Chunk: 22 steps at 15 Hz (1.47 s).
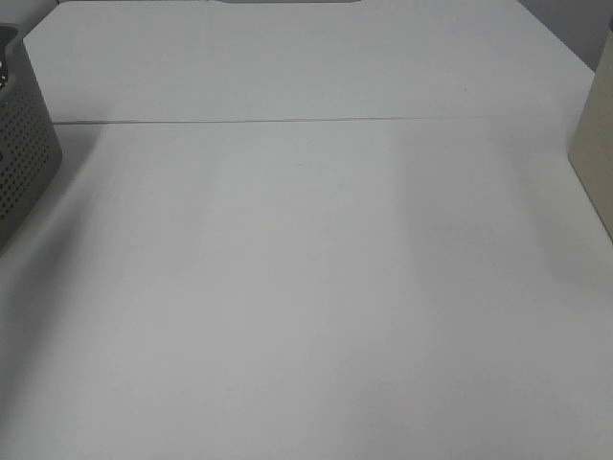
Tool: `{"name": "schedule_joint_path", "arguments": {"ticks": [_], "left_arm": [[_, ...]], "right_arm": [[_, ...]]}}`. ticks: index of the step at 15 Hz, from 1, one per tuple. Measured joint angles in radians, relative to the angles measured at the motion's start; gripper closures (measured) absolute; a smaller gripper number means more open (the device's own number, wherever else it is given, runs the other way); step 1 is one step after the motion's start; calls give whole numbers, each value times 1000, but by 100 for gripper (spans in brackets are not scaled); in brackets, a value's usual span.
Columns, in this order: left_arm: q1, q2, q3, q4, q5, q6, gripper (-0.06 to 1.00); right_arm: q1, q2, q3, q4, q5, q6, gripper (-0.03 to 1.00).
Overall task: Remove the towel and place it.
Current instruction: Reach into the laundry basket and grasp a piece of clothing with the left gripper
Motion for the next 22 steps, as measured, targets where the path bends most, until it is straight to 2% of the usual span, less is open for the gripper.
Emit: {"name": "schedule_joint_path", "arguments": {"ticks": [2, 5, 7, 11, 19, 20, 22], "left_arm": [[0, 131, -70, 43, -13, 0, -2], [0, 264, -159, 51, -18, 0, 0], [10, 308, -166, 55, -23, 19, 0], [92, 360, -166, 54, -53, 75, 0], [102, 466, -167, 46, -122, 81, 2], [102, 469, -167, 43, -124, 81, 4], [102, 469, -167, 43, -124, 81, 19]], "right_arm": [[0, 0, 0, 0, 0, 0, 20], [0, 0, 0, 0, 0, 0, 20], [0, 0, 0, 0, 0, 0, 20], [0, 0, 0, 0, 0, 0, 20], [0, 0, 0, 0, 0, 0, 20], [0, 0, 0, 0, 0, 0, 20], [0, 0, 0, 0, 0, 0, 20]]}}
